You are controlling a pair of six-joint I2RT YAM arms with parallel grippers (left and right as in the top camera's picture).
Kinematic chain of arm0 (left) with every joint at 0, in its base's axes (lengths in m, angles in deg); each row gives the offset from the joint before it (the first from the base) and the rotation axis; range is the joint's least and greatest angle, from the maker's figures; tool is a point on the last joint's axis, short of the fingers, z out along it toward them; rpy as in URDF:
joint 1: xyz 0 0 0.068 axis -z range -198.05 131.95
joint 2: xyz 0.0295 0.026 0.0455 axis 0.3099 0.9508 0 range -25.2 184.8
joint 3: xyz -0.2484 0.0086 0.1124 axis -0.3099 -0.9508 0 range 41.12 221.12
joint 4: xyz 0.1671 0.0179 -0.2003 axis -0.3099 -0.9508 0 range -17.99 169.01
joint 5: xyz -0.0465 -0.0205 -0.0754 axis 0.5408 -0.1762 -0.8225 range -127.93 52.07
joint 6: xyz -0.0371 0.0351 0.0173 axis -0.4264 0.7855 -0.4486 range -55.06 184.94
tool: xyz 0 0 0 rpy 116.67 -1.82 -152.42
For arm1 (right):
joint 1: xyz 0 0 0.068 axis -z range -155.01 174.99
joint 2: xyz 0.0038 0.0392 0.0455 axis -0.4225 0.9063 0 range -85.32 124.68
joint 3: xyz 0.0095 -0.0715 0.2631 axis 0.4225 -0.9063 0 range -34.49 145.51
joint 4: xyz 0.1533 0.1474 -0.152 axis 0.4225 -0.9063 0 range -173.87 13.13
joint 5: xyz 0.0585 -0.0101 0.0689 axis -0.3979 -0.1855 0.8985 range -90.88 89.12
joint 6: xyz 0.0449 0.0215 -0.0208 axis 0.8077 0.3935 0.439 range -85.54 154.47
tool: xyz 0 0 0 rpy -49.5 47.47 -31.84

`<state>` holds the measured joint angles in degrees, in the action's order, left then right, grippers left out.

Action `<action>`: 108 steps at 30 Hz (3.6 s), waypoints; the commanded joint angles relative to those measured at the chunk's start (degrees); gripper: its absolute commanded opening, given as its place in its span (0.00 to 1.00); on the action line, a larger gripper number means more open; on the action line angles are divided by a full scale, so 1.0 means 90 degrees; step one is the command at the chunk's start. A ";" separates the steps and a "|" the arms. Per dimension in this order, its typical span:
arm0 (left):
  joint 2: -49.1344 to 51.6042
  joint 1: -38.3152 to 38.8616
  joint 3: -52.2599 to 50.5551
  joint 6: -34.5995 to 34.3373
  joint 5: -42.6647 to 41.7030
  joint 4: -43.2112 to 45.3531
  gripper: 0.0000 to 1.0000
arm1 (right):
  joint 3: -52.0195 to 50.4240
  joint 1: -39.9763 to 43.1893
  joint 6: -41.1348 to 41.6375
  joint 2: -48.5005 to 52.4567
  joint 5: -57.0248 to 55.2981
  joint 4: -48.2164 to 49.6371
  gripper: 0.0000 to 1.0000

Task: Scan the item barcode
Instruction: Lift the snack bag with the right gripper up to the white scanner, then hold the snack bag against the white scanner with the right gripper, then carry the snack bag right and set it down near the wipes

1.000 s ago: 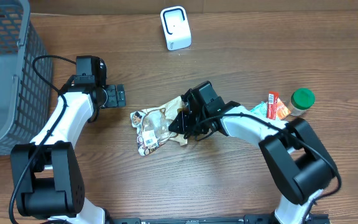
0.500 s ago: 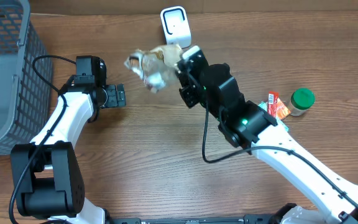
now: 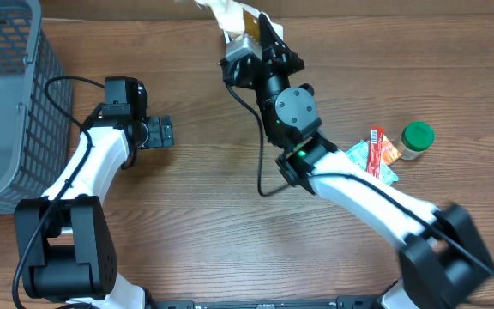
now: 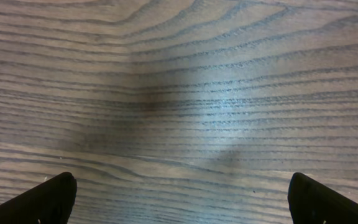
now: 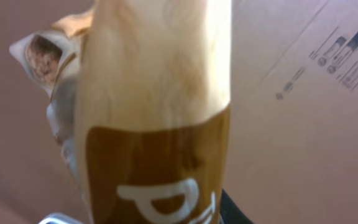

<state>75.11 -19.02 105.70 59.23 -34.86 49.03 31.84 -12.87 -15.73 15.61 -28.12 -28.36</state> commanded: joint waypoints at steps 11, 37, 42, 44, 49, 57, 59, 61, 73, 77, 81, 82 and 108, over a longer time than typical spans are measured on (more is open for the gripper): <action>0.0046 -0.0015 0.0109 0.0112 0.0010 0.0017 1.00 | 0.2283 0.0814 -0.0374 0.2873 0.0012 0.0510 0.04; 0.0046 -0.0015 0.0112 0.0114 0.0010 0.0017 1.00 | 0.3461 0.0811 0.0068 0.4065 0.0313 -0.0872 0.04; 0.0046 -0.0015 0.0112 0.0114 0.0010 0.0017 1.00 | 0.3461 0.0750 0.0036 0.4065 0.0279 -0.1591 0.04; 0.0046 -0.0015 0.0112 0.0114 0.0010 0.0017 1.00 | 0.3461 0.0719 0.0085 0.4065 0.0250 -0.1756 0.04; 0.0046 -0.0015 0.0112 0.0114 0.0010 0.0017 1.00 | 0.3461 0.0520 0.0104 0.4063 0.0197 -0.1836 0.04; 0.0046 -0.0015 0.0112 0.0114 0.0010 0.0017 1.00 | 0.3461 0.0379 0.0452 0.4063 0.0199 -0.2288 0.04; 0.0046 -0.0015 0.0112 0.0114 0.0010 0.0017 1.00 | 0.3461 0.0381 0.0714 0.4063 0.0194 -0.2504 0.04; 0.0046 -0.0015 0.0109 0.0114 0.0010 0.0017 1.00 | 0.3463 0.0381 0.0957 0.4061 0.0126 -0.2572 0.04; 0.0046 -0.0015 0.0112 0.0114 0.0010 0.0017 1.00 | 0.3463 0.0430 0.2516 0.2368 0.0160 -0.4148 0.03; 0.0046 -0.0015 0.0112 0.0114 0.0010 0.0017 1.00 | 0.3463 0.0471 0.3470 0.1620 0.0323 -0.5581 0.03; 0.0046 -0.0015 0.0112 0.0114 0.0010 0.0017 1.00 | 0.3463 0.0515 0.4503 0.1044 0.0328 -0.7138 0.04; 0.0046 -0.0015 0.0112 0.0114 0.0010 0.0017 1.00 | 0.3463 0.0534 0.4736 0.0937 0.0335 -0.7563 0.03; 0.0046 -0.0015 0.0112 0.0114 0.0010 0.0017 1.00 | 0.2047 0.2276 0.5391 0.0765 0.2820 -1.2655 1.00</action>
<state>75.11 -19.02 105.74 59.25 -34.86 49.03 50.44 6.62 30.08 22.71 -2.07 -143.29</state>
